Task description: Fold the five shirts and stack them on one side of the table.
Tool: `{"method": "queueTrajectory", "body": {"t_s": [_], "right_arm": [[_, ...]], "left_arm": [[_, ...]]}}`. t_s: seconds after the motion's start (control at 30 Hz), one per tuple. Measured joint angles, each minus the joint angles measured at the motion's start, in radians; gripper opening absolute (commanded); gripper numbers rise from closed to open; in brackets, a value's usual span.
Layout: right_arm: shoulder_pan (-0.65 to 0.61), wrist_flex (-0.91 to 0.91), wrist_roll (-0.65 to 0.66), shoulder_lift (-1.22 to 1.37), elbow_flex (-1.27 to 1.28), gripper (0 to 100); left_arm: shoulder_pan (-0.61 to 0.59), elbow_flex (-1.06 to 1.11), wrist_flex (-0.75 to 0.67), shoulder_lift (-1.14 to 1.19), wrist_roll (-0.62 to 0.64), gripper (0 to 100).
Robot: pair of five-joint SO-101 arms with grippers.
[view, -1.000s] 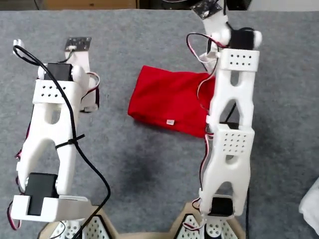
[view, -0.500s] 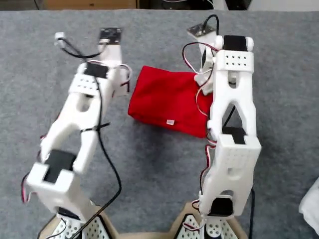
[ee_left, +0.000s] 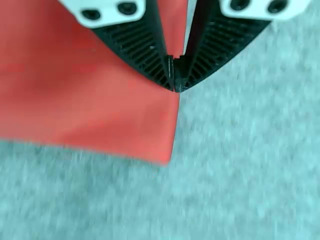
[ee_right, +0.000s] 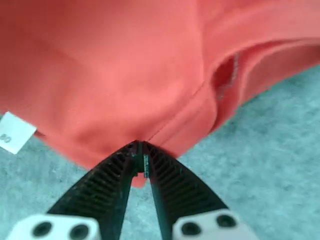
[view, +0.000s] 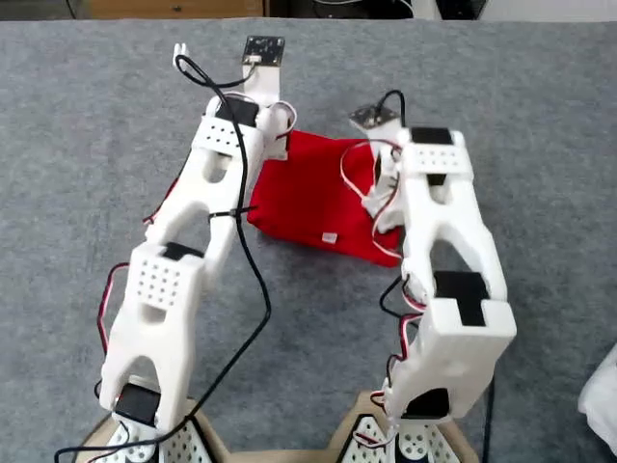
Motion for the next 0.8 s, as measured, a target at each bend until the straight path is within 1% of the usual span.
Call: {"method": "queueTrajectory", "body": {"t_s": [0.13, 0.33, 0.5, 0.6, 0.8], "right_arm": [[0.000, -0.087, -0.008, -0.006, 0.097, 0.5], [0.028, -0.186, 0.009, -0.020, 0.186, 0.5], [0.071, -0.210, 0.055, -0.025, 0.196, 0.5], [0.091, -0.210, 0.072, -0.025, 0.196, 0.5], [0.109, -0.226, 0.098, -0.026, 0.207, 0.5]], "left_arm": [[0.012, -0.180, 0.000, 0.135, 0.000, 2], [0.034, -0.356, 0.000, 0.313, 0.000, 2], [0.034, -0.470, 0.000, 0.422, 0.000, 2], [0.032, -0.535, 0.000, 0.466, -0.031, 2], [0.015, -0.574, -0.009, 0.491, -0.054, 2]]}}
